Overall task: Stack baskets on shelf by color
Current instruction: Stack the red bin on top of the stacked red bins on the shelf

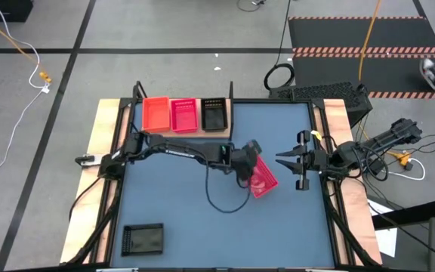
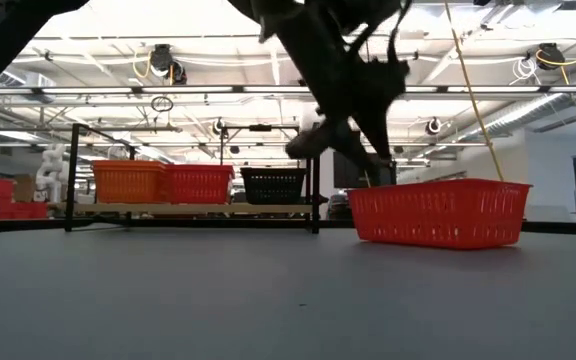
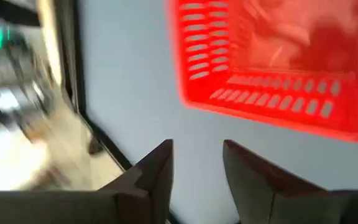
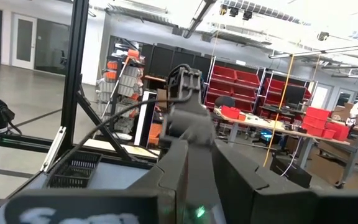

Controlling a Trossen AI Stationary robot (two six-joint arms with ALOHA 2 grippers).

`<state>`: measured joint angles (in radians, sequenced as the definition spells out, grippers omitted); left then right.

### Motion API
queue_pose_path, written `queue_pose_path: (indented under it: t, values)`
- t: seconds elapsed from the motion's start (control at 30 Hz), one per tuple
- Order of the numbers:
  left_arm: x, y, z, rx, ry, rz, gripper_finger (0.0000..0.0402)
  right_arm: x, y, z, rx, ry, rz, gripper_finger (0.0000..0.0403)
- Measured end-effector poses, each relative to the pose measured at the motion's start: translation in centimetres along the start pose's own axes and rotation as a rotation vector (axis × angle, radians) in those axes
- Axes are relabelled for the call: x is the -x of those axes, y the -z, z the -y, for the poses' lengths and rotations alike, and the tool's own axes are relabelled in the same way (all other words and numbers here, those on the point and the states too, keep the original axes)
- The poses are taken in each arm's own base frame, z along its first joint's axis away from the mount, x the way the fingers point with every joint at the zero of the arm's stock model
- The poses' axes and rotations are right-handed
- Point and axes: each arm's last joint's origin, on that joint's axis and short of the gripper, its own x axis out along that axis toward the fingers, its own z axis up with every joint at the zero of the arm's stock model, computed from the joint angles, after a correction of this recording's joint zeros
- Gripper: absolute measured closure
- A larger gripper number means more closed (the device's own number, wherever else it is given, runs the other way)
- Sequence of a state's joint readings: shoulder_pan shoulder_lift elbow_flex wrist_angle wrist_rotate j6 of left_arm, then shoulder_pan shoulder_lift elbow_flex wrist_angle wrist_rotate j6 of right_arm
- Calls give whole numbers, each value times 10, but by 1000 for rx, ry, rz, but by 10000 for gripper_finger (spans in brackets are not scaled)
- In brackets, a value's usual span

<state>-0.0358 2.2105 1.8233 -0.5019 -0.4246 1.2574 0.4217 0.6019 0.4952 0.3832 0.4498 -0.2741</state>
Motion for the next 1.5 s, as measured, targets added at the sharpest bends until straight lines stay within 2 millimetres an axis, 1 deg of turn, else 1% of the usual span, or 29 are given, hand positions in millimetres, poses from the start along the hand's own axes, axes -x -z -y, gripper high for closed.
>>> queue_pose_path:
  t: [0.07, 0.17, 0.23, 0.3, 0.33, 0.4, 0.43, 0.5, 0.57, 0.6, 0.7, 0.8, 0.87, 0.93, 1.0, 1.07, 1.13, 1.27, 1.33, 1.5]
  values:
    - [11, 8, -7, 185, 11, 43, 261, 0, 0, 0, 0, 1, 0, 337]
    - [24, 19, -19, 565, 73, 181, 261, 0, -1, 0, -4, 3, 5, 337]
    - [27, 28, -25, 851, 154, 272, 261, 0, -2, 1, -11, 7, 14, 337]
    - [23, 36, -28, 1128, 236, 294, 261, 0, -3, 1, -27, 10, 23, 337]
    - [21, 40, -28, 1231, 267, 289, 261, 0, -3, 1, -41, 11, 31, 337]
    - [16, 44, -28, 1384, 302, 275, 261, 0, -4, 1, -57, 13, 38, 337]
    - [14, 42, -28, 1450, 307, 283, 261, 0, -4, 2, -64, 13, 39, 337]
    - [16, 31, -29, 1552, 328, 314, 261, 0, -4, 2, -73, 14, 42, 337]
    - [20, 10, -30, 1577, 328, 415, 261, 0, -5, 2, -74, 14, 44, 337]
    - [22, -2, -30, 1562, 317, 473, 261, 0, -5, 2, -74, 14, 44, 337]
    - [25, -45, -20, 1471, 274, 592, 261, 0, -5, 2, -73, 14, 43, 337]
    - [23, -80, -3, 1422, 166, 592, 261, 0, -4, 2, -73, 12, 41, 337]
    - [20, -94, 7, 1418, 78, 556, 261, 0, -4, 1, -79, 11, 39, 337]
    - [16, -101, 15, 1422, 20, 509, 261, 0, -4, 1, -90, 9, 33, 337]
    - [9, -106, 22, 1437, -3, 486, 261, 0, -3, 1, -92, 7, 29, 337]
    - [5, -106, 26, 1447, 7, 463, 261, 0, -3, 1, -93, 8, 30, 337]
    - [0, -107, 27, 1503, 6, 479, 261, 0, -3, 1, -94, 8, 32, 337]
    - [-11, -110, 34, 1517, 32, 470, 261, 0, -4, 1, -94, 8, 34, 337]
    - [-13, -111, 38, 1509, 45, 455, 261, 0, -4, 1, -92, 9, 35, 337]
    - [-10, -110, 37, 1503, 51, 443, 261, 1, -4, 2, -89, 8, 34, 337]
